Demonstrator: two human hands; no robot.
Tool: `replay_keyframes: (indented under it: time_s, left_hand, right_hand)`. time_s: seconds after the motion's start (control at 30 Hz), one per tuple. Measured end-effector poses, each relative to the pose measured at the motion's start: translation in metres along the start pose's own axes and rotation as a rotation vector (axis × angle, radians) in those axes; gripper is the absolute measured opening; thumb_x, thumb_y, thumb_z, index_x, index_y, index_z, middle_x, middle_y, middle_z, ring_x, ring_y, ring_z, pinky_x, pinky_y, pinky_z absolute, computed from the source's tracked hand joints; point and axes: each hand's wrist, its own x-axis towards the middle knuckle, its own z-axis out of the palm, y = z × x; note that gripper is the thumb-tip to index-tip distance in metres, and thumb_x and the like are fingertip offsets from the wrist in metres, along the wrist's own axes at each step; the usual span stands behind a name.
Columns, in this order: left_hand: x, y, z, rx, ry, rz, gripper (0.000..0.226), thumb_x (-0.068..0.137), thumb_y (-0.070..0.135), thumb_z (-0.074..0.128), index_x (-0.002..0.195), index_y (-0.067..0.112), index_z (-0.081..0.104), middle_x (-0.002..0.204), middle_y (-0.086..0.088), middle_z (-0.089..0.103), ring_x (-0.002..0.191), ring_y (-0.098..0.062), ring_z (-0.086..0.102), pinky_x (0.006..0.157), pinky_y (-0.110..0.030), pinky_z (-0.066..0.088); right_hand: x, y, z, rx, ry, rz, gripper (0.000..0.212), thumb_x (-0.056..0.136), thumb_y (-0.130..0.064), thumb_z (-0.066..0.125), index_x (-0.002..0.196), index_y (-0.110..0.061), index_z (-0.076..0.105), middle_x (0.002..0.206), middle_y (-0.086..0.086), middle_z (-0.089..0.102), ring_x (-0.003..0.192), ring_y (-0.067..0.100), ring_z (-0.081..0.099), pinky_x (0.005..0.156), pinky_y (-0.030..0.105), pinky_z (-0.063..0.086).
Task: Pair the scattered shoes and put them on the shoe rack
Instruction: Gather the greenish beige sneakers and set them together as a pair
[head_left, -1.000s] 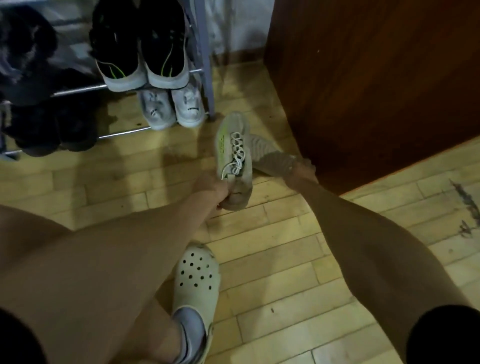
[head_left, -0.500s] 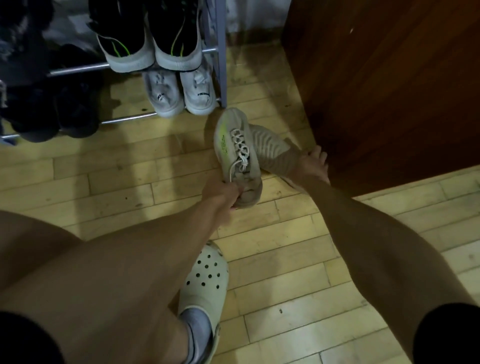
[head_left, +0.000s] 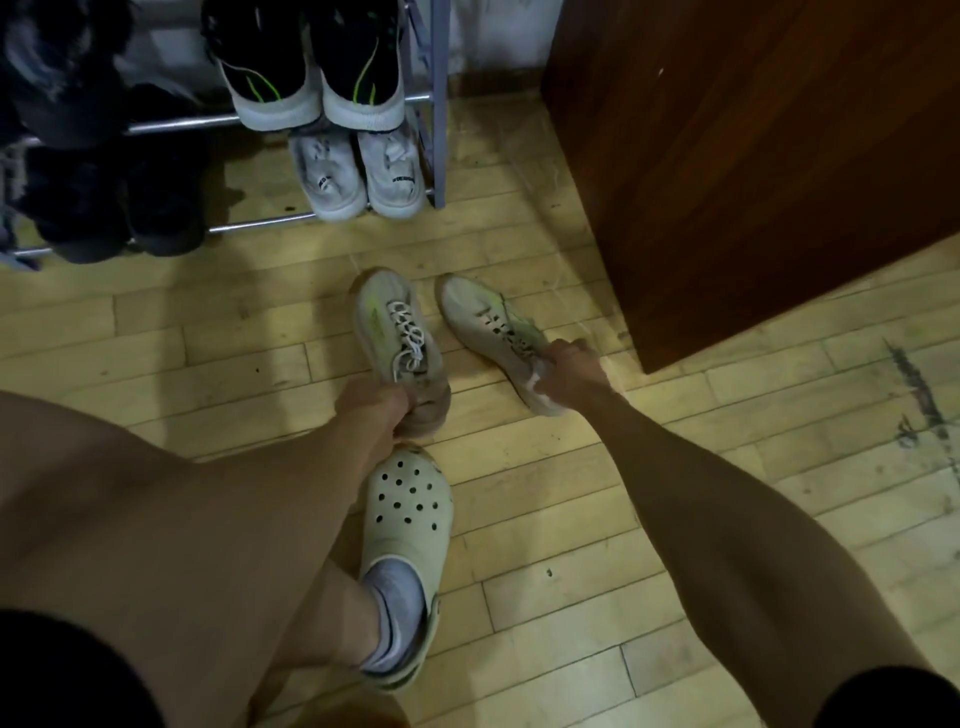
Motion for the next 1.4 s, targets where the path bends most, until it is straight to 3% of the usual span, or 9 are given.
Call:
replay_keyframes:
  time_s: [0.13,0.33,0.47,0.63,0.73,0.87,1.0,1.23,1.4]
  left_hand:
    - [0.002,0.001,0.004,-0.025,0.02,0.01,0.028,0.084,0.008,0.066,0.112,0.005,0.066,0.103,-0.011,0.068,0.09,-0.027,0.065,0.084,-0.041,0.058]
    - [0.009,0.006,0.014,0.048,0.026,0.051,0.033,0.079,0.014,0.072,0.108,0.002,0.066,0.102,-0.015,0.069,0.091,-0.029,0.067,0.084,-0.042,0.058]
    - [0.015,0.007,0.008,0.106,0.019,0.04,0.026,0.078,0.02,0.072,0.1,0.006,0.068,0.097,-0.013,0.068,0.091,-0.029,0.067,0.085,-0.043,0.058]
    - [-0.001,0.017,-0.002,0.15,0.049,0.069,0.025,0.078,0.019,0.072,0.099,0.005,0.069,0.091,-0.013,0.069,0.086,-0.029,0.067,0.082,-0.043,0.059]
    - [-0.018,0.034,-0.01,0.184,0.048,0.122,0.021,0.075,0.012,0.074,0.094,0.004,0.067,0.078,-0.01,0.064,0.079,-0.027,0.065,0.08,-0.042,0.06]
    - [-0.05,0.058,-0.029,0.183,-0.084,0.19,0.024,0.081,0.006,0.069,0.105,0.003,0.065,0.12,-0.014,0.066,0.09,-0.028,0.064,0.087,-0.039,0.056]
    - [-0.103,0.089,-0.061,0.053,-0.157,0.277,0.008,0.086,0.002,0.064,0.089,0.009,0.061,0.102,-0.01,0.062,0.07,-0.019,0.058,0.06,-0.036,0.053]
    - [-0.201,0.137,-0.147,-0.063,-0.104,0.541,0.016,0.083,0.004,0.069,0.098,0.001,0.065,0.104,-0.013,0.071,0.093,-0.028,0.068,0.075,-0.039,0.059]
    - [-0.259,0.168,-0.206,-0.159,0.008,0.689,0.021,0.079,0.001,0.071,0.099,-0.004,0.068,0.096,-0.018,0.072,0.087,-0.029,0.069,0.081,-0.049,0.058]
  right_hand:
    - [0.014,0.008,0.01,-0.028,-0.056,0.113,0.073,0.087,-0.035,0.065,0.143,-0.006,0.03,0.145,0.019,0.029,0.135,0.038,0.029,0.109,0.047,0.036]
    - [0.039,0.002,0.016,0.036,-0.146,0.212,0.072,0.09,-0.044,0.057,0.141,-0.001,0.03,0.138,0.023,0.041,0.125,0.04,0.046,0.101,0.045,0.044]
    - [0.036,0.002,0.008,0.106,-0.299,0.281,0.077,0.076,-0.023,0.08,0.136,-0.001,0.038,0.134,0.022,0.049,0.117,0.041,0.054,0.073,0.041,0.057]
    - [0.008,-0.005,0.01,0.385,-0.438,0.295,0.055,0.078,-0.005,0.077,0.124,0.006,0.048,0.121,0.027,0.059,0.106,0.041,0.061,0.084,0.049,0.057]
    - [-0.008,-0.014,-0.003,0.445,-0.384,0.278,0.05,0.077,-0.007,0.078,0.115,0.014,0.054,0.111,0.031,0.064,0.097,0.044,0.067,0.078,0.049,0.059]
    - [-0.035,-0.032,-0.04,0.541,-0.233,0.247,0.046,0.075,-0.011,0.08,0.107,0.01,0.055,0.104,0.027,0.065,0.091,0.04,0.069,0.074,0.051,0.06]
    - [-0.07,-0.064,-0.093,0.689,-0.101,0.126,0.04,0.08,-0.012,0.077,0.111,0.004,0.057,0.096,0.018,0.065,0.09,0.036,0.068,0.079,0.05,0.059]
    - [-0.143,-0.131,-0.19,0.688,0.2,-0.078,0.049,0.072,-0.019,0.082,0.114,-0.002,0.063,0.105,0.015,0.068,0.087,0.03,0.07,0.051,0.032,0.059]
    - [-0.19,-0.182,-0.253,0.76,0.3,-0.23,0.037,0.072,-0.017,0.083,0.104,-0.006,0.067,0.099,0.013,0.07,0.078,0.026,0.07,0.063,0.043,0.062]
